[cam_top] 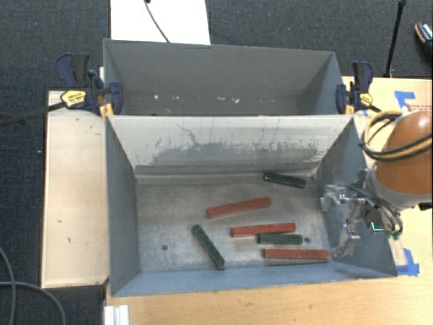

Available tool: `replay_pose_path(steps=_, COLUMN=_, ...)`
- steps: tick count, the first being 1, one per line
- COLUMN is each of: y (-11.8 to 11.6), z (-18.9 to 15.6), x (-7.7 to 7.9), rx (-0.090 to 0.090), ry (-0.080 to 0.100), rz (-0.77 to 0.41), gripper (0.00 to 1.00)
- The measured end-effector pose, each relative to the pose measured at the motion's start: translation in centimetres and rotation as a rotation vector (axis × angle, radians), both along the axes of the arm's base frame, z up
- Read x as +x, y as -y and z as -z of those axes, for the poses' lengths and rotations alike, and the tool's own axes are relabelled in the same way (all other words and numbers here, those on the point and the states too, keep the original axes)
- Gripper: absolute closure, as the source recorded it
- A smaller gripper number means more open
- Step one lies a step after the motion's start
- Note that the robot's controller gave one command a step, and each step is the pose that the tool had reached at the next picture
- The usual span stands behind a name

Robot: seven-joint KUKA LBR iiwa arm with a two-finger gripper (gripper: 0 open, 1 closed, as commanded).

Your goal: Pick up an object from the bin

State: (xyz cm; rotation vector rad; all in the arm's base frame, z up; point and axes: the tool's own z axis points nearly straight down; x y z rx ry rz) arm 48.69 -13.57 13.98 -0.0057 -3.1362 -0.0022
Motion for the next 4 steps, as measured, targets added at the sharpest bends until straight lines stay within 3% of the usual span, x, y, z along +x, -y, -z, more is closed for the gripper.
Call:
replay_pose_path(steps=1, y=-7.76, z=7.29, x=0.42, rx=0.004, ry=0.001, rz=-0.004, gripper=0.00)
replay_pose_path(steps=2, y=-7.20, z=6.63, x=0.94, rx=-0.002, ry=0.019, rz=-0.003, gripper=1.00)
replay_pose_path(steps=3, y=-7.21, z=6.87, x=0.65, rx=-0.002, ry=0.011, rz=-0.006, gripper=0.00)
replay_pose_path(steps=4, y=-7.19, z=6.65, x=0.65, rx=-0.002, ry=0.009, rz=-0.011, gripper=1.00)
